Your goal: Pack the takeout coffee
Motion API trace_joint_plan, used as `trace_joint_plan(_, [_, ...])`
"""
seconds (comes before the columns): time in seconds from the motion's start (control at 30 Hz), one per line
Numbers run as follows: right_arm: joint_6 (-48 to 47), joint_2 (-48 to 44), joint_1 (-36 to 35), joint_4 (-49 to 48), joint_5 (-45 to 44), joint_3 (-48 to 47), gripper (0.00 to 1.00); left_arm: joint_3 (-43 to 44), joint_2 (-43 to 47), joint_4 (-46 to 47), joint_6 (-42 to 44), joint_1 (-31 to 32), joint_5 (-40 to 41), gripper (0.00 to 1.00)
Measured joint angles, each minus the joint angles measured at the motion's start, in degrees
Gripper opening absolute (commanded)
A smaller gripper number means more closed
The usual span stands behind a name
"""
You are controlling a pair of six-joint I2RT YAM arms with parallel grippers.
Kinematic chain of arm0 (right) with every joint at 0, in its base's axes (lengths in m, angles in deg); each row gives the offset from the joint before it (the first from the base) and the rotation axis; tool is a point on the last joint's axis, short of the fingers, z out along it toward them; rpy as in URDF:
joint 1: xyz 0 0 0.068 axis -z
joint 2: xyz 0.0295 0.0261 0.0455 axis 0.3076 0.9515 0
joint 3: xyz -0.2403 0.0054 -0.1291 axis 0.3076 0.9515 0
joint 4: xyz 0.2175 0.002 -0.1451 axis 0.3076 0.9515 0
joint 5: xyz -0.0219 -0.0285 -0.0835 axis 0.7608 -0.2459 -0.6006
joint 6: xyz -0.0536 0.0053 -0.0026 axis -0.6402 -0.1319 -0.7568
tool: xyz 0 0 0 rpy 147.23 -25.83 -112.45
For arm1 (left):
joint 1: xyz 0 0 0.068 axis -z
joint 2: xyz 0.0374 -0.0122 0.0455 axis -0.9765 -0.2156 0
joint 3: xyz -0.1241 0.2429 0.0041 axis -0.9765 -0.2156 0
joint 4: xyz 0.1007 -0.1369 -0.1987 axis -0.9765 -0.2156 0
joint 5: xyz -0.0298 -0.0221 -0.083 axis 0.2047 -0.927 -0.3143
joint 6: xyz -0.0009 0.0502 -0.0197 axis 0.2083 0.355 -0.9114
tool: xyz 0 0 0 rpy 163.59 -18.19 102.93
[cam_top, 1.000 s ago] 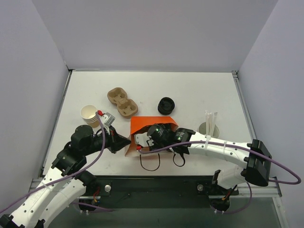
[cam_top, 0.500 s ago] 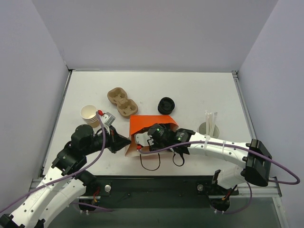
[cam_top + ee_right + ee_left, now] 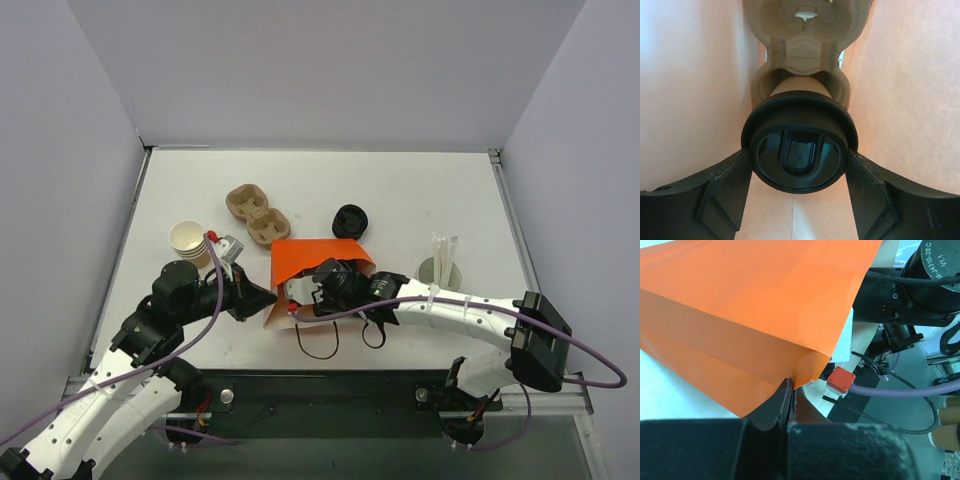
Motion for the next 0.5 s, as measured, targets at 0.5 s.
trace_joint_plan(0.5, [-0.11, 1.73, 1.86, -7.80, 0.22, 2.80, 0.39, 0.00, -0.96, 0.00, -1.97, -0.04, 0.04, 0.00])
